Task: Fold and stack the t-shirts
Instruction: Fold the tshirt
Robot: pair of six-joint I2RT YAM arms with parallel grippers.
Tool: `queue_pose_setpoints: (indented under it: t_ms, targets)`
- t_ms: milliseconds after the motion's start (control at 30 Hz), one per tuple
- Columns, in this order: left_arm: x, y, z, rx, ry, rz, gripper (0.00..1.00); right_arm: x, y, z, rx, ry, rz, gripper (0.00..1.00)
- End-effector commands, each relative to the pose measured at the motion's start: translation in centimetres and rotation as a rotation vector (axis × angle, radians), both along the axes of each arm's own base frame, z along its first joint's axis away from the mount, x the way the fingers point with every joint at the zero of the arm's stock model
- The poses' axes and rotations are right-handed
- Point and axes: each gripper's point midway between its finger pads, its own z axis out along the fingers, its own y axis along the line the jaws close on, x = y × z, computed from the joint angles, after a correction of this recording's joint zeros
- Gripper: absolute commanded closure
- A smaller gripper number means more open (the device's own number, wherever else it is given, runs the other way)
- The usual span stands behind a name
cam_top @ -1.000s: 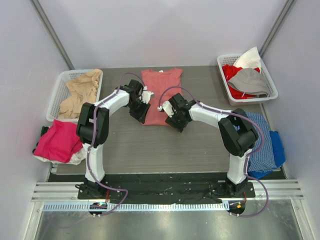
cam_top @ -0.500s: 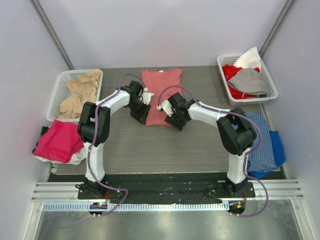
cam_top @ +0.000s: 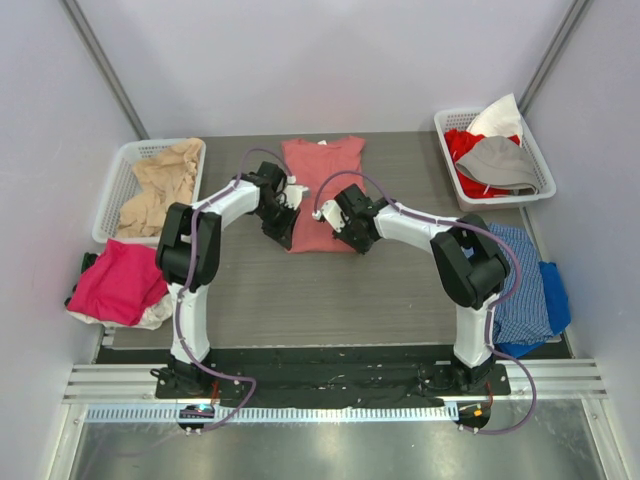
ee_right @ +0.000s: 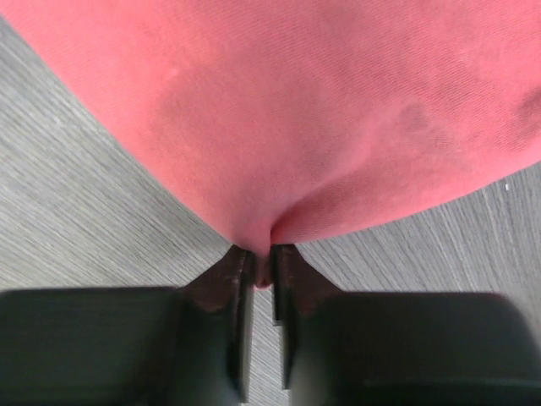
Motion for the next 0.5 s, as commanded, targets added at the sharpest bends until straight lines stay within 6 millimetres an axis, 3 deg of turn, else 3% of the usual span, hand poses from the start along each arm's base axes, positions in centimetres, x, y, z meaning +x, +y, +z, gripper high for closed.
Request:
queue_pose_setpoints:
  t_ms: [0,67,333,467]
  targets:
    - [-0.2,-0.2,-1.0,-0.01,0.024,-0.018,1.0,1.2,0.8,0.9,0.023,-0.037,0.001,0.88]
    - [-0.4,-0.2,-0.7,-0.009,0.027,-0.024,1.0,0.8,0.7,0.9,0.024,-0.027,0.003,0.99]
    - [-2.1,-0.4,1.9,-0.026,0.019,-0.068,1.0,-1.2,0.1,2.1,0.045,-0.005,0.013,0.99]
    - [-4.4,-0.9,3.2,-0.019,0.018,-0.122,1.0,-4.3,0.2,1.8,0.046,0.058,0.05,0.99]
